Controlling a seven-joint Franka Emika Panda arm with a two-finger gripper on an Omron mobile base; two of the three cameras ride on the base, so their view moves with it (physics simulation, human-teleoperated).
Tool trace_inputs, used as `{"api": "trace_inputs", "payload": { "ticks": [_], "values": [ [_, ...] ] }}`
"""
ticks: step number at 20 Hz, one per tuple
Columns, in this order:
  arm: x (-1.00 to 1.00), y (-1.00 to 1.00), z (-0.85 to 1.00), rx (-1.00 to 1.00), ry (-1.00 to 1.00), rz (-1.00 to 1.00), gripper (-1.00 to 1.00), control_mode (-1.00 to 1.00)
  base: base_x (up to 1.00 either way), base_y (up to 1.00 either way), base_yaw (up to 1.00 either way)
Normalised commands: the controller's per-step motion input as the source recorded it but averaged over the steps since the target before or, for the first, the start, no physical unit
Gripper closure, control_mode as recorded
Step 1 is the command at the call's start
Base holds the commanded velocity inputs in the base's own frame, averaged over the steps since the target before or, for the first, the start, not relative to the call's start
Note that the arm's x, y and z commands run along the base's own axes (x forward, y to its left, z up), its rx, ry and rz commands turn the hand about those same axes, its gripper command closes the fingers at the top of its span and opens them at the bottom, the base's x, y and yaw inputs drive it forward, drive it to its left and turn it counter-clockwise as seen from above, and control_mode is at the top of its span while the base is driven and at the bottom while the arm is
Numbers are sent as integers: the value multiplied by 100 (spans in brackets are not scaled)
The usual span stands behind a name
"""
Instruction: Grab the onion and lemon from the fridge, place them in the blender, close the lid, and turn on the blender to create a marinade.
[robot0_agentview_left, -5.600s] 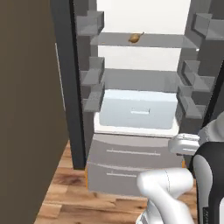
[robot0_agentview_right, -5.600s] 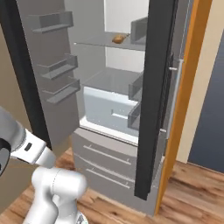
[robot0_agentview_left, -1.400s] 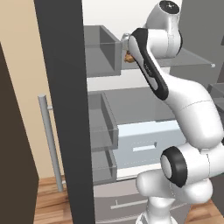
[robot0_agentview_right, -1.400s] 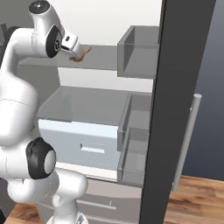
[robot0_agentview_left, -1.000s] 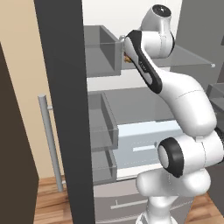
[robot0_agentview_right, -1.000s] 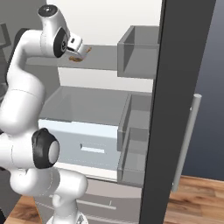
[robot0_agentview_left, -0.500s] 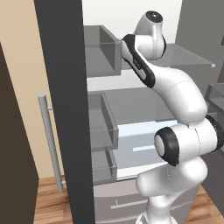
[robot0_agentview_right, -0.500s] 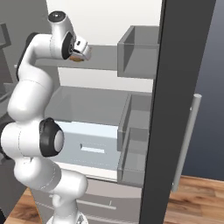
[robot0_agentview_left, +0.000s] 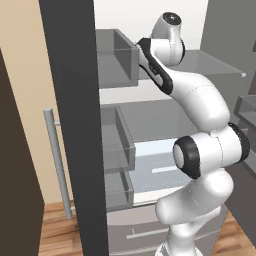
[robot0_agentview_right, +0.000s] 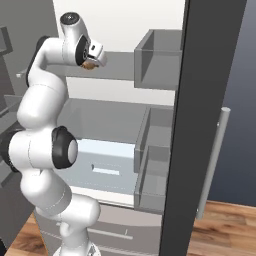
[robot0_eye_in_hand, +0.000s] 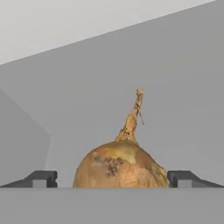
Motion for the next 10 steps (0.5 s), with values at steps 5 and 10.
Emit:
{"api": "trace_inputs", "payload": {
  "ticks": [5, 10],
  "values": [
    [0, 0, -26, 0, 0, 0, 100, -100, 0, 0, 0],
    [2, 0, -22, 0, 0, 0, 100, -100, 0, 0, 0]
  ]
}}
